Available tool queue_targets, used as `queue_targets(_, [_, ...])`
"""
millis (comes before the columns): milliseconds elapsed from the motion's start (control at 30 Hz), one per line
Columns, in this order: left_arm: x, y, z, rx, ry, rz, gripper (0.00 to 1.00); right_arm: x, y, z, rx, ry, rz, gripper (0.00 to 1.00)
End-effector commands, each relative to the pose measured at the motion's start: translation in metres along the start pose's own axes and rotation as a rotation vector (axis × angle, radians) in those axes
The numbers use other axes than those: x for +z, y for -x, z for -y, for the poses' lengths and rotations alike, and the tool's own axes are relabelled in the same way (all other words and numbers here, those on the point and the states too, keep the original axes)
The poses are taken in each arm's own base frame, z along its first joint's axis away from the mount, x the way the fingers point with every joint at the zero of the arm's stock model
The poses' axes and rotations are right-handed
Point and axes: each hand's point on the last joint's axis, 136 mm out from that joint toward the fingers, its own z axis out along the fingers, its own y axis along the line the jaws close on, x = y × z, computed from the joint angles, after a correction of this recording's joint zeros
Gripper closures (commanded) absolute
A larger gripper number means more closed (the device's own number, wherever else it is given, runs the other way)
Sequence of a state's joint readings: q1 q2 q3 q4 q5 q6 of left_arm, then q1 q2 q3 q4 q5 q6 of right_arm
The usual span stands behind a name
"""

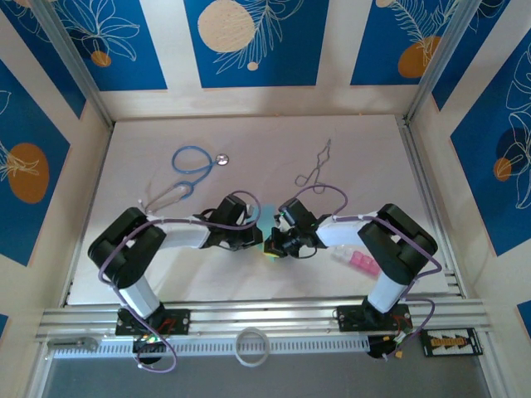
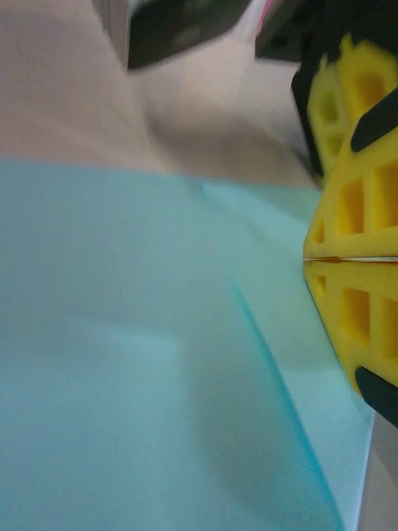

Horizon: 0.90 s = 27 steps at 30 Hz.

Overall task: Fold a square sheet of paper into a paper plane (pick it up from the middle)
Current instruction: Third fold the triangle at the center of the table.

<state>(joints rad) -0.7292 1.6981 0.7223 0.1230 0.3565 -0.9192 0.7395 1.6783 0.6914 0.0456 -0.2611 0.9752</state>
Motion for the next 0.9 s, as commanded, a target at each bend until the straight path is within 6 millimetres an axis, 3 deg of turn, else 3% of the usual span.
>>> queue_targets(0, [0.003, -0.005, -0.032, 0.013, 0.105, 0.003, 0.90, 0.006, -0.016, 0.033, 0.061, -0.096, -0.040, 1.00])
queue_targets(667, [-0.028, 0.052, -0.078, -0.052, 0.024, 0.098, 0.87, 0.008, -0.023, 0.046, 0.069, -0.121, -0.052, 1.00])
queue_targets(867, [-0.040, 0.060, -0.067, -0.044, -0.009, 0.123, 0.86, 0.006, -0.020, 0.031, 0.038, -0.077, -0.052, 1.00])
